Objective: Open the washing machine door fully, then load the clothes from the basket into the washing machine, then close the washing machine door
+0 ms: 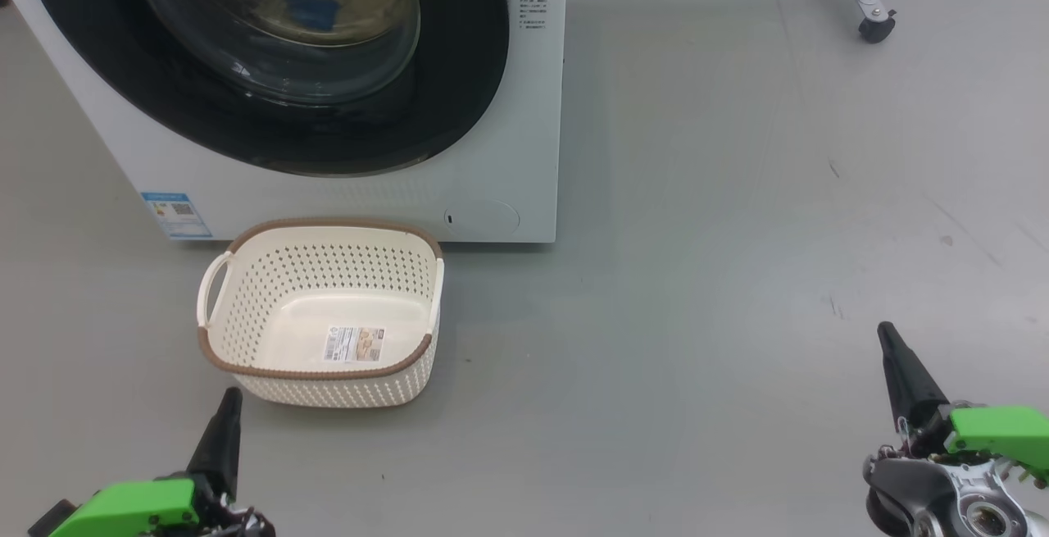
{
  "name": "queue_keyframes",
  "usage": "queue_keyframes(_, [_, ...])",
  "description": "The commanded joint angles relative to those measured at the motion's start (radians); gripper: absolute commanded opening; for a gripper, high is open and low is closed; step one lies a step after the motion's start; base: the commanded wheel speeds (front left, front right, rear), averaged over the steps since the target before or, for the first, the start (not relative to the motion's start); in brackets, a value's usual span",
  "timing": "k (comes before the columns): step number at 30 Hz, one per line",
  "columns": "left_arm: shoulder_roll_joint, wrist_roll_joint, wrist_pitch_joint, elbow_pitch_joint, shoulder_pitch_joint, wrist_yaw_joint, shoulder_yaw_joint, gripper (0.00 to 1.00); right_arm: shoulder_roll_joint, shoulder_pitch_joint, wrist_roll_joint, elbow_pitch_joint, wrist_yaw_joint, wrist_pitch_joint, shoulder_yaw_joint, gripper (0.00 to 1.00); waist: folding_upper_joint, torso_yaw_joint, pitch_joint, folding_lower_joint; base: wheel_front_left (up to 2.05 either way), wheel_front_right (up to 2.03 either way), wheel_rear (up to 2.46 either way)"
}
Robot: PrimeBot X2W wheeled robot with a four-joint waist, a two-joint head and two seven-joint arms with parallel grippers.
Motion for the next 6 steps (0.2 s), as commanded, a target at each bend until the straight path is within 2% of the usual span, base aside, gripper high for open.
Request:
queue_keyframes(1, [0.007, 0.006, 0.006, -0.032, -0.050, -0.004, 0.037, 0.00, -0.018, -0.059, 0.007, -0.040, -0.003, 0.006, 0.021, 0.00, 0.0000, 0.000, 0.000, 0.0000, 0.00, 0.00, 0.00])
queue_keyframes(6, [0.007, 0.007, 0.006, -0.032, -0.050, -0.004, 0.037, 0.00, -0.018, -0.059, 0.007, -0.040, -0.003, 0.006, 0.021, 0.00, 0.0000, 0.000, 0.000, 0.0000, 0.00, 0.00, 0.00])
